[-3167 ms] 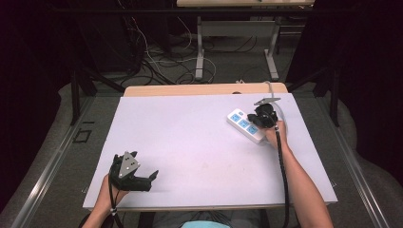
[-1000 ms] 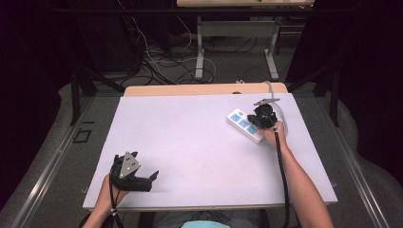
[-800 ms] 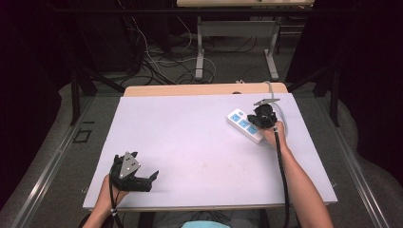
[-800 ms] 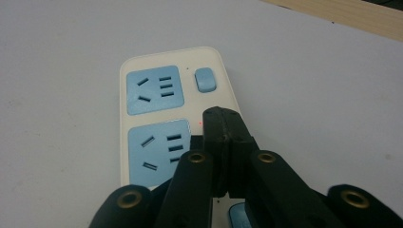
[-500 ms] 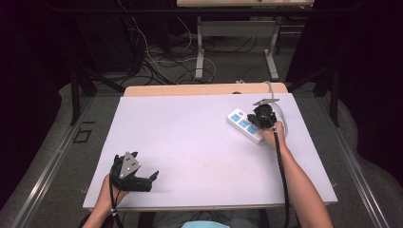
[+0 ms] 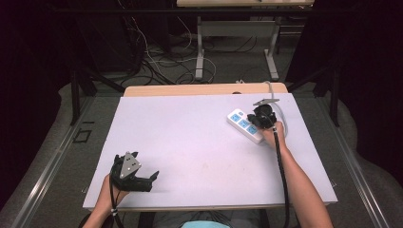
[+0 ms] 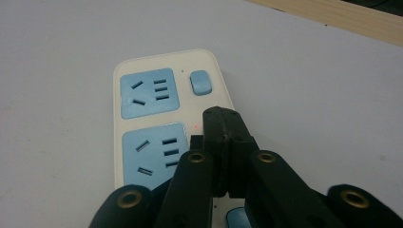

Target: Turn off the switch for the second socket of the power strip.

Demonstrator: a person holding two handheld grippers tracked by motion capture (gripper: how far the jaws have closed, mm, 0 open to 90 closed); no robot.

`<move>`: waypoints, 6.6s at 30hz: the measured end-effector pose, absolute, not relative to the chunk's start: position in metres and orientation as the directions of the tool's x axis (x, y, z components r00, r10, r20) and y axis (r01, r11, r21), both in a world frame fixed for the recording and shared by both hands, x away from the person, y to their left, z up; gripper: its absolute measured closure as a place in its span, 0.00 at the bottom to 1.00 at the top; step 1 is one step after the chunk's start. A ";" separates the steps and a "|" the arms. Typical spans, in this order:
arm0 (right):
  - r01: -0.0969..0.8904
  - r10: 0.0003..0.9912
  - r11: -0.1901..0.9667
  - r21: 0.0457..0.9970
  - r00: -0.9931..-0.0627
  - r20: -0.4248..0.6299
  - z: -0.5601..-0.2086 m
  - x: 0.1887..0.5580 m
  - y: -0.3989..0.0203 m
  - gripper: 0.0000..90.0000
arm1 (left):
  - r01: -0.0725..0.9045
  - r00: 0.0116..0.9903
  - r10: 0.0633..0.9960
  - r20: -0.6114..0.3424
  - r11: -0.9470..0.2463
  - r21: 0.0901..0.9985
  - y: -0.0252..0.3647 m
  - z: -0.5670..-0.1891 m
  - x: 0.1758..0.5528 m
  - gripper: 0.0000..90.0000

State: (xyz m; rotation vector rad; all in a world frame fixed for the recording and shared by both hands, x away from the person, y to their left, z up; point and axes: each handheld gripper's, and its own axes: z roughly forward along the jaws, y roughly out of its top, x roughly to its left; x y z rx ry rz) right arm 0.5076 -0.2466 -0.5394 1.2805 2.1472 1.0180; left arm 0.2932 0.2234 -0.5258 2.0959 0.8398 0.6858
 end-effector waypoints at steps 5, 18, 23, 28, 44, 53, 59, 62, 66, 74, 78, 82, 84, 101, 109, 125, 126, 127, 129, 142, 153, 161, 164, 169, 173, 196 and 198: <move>0.556 0.880 0.302 0.774 -0.476 -0.001 -0.539 0.507 -0.246 1.00 | 0.336 0.638 0.747 0.187 -0.489 0.805 0.224 -0.526 0.293 0.01; 0.553 0.881 0.303 0.776 -0.474 -0.006 -0.539 0.507 -0.246 1.00 | 0.335 0.639 0.746 0.189 -0.491 0.804 0.224 -0.526 0.293 0.01; 0.554 0.882 0.300 0.777 -0.472 -0.004 -0.539 0.507 -0.246 1.00 | 0.333 0.640 0.744 0.191 -0.493 0.804 0.224 -0.526 0.293 0.01; 0.547 0.880 0.322 0.773 -0.475 -0.031 -0.539 0.507 -0.244 1.00 | 0.329 0.638 0.745 0.194 -0.491 0.806 0.224 -0.526 0.292 0.01; 0.536 0.878 0.329 0.777 -0.477 -0.043 -0.537 0.507 -0.243 1.00 | 0.330 0.640 0.743 0.196 -0.496 0.803 0.224 -0.526 0.293 0.01; 0.536 0.878 0.335 0.775 -0.477 -0.050 -0.535 0.506 -0.244 1.00 | 0.327 0.640 0.741 0.204 -0.503 0.800 0.224 -0.526 0.292 0.01; 0.536 0.878 0.336 0.775 -0.475 -0.053 -0.535 0.506 -0.244 1.00 | 0.326 0.640 0.740 0.206 -0.505 0.799 0.224 -0.525 0.292 0.01; 0.539 0.882 0.333 0.774 -0.469 -0.053 -0.535 0.506 -0.243 1.00 | 0.326 0.640 0.740 0.206 -0.505 0.799 0.224 -0.526 0.292 0.01; 0.533 0.878 0.339 0.775 -0.476 -0.057 -0.535 0.506 -0.243 1.00 | 0.327 0.639 0.740 0.207 -0.506 0.798 0.224 -0.525 0.292 0.01; 0.535 0.883 0.337 0.775 -0.465 -0.062 -0.533 0.505 -0.245 0.99 | 0.325 0.641 0.739 0.205 -0.504 0.800 0.224 -0.525 0.293 0.01; 0.521 0.881 0.329 0.788 -0.469 -0.058 -0.530 0.504 -0.246 0.98 | 0.331 0.642 0.742 0.191 -0.494 0.804 0.224 -0.526 0.292 0.01; 0.514 0.880 0.327 0.793 -0.473 -0.056 -0.526 0.502 -0.246 0.92 | 0.331 0.641 0.742 0.194 -0.496 0.802 0.224 -0.525 0.292 0.01; 0.515 0.878 0.323 0.794 -0.476 -0.048 -0.524 0.503 -0.246 0.85 | 0.331 0.642 0.742 0.193 -0.495 0.803 0.224 -0.526 0.292 0.01; 0.497 0.828 0.321 0.806 -0.560 0.015 -0.510 0.493 -0.244 0.17 | 0.330 0.641 0.742 0.195 -0.496 0.803 0.225 -0.525 0.292 0.01; 0.492 0.811 0.328 0.806 -0.584 0.026 -0.506 0.488 -0.240 0.07 | 0.328 0.639 0.744 0.195 -0.493 0.806 0.225 -0.525 0.291 0.01; 0.486 0.795 0.343 0.804 -0.606 0.028 -0.501 0.479 -0.240 0.00 | 0.329 0.642 0.741 0.197 -0.499 0.802 0.225 -0.525 0.291 0.01; 0.493 0.796 0.338 0.802 -0.604 0.035 -0.501 0.478 -0.240 0.00 | 0.327 0.640 0.743 0.197 -0.495 0.805 0.225 -0.525 0.291 0.01; 0.482 0.791 0.348 0.804 -0.612 0.025 -0.502 0.478 -0.240 0.00 | 0.331 0.643 0.740 0.197 -0.500 0.800 0.225 -0.525 0.291 0.01; 0.490 0.790 0.348 0.799 -0.613 0.032 -0.501 0.476 -0.241 0.00 | 0.332 0.643 0.741 0.196 -0.499 0.800 0.225 -0.525 0.291 0.01; 0.464 0.775 0.354 0.812 -0.631 0.022 -0.493 0.453 -0.239 0.00 | 0.334 0.640 0.744 0.193 -0.496 0.801 0.226 -0.525 0.291 0.01; 0.440 0.755 0.367 0.819 -0.655 0.013 -0.485 0.421 -0.239 0.00 | 0.328 0.643 0.739 0.201 -0.503 0.800 0.226 -0.525 0.291 0.01; 0.410 0.733 0.377 0.830 -0.680 0.002 -0.482 0.390 -0.238 0.00 | 0.329 0.643 0.740 0.200 -0.502 0.799 0.225 -0.525 0.291 0.01; 0.400 0.722 0.390 0.829 -0.692 -0.005 -0.483 0.379 -0.237 0.00 | 0.326 0.643 0.739 0.200 -0.501 0.802 0.224 -0.525 0.291 0.01; 0.386 0.719 0.402 0.831 -0.694 -0.025 -0.484 0.365 -0.236 0.00 | 0.330 0.645 0.738 0.198 -0.502 0.800 0.224 -0.525 0.291 0.01; 0.390 0.714 0.409 0.825 -0.699 -0.024 -0.487 0.356 -0.236 0.00 | 0.331 0.642 0.740 0.200 -0.503 0.798 0.225 -0.525 0.292 0.01; 0.394 0.721 0.434 0.810 -0.691 -0.051 -0.504 0.312 -0.253 0.00 | 0.332 0.645 0.737 0.203 -0.510 0.794 0.224 -0.526 0.293 0.01; 0.388 0.716 0.436 0.812 -0.696 -0.052 -0.507 0.309 -0.254 0.00 | 0.335 0.644 0.739 0.200 -0.507 0.794 0.224 -0.526 0.293 0.01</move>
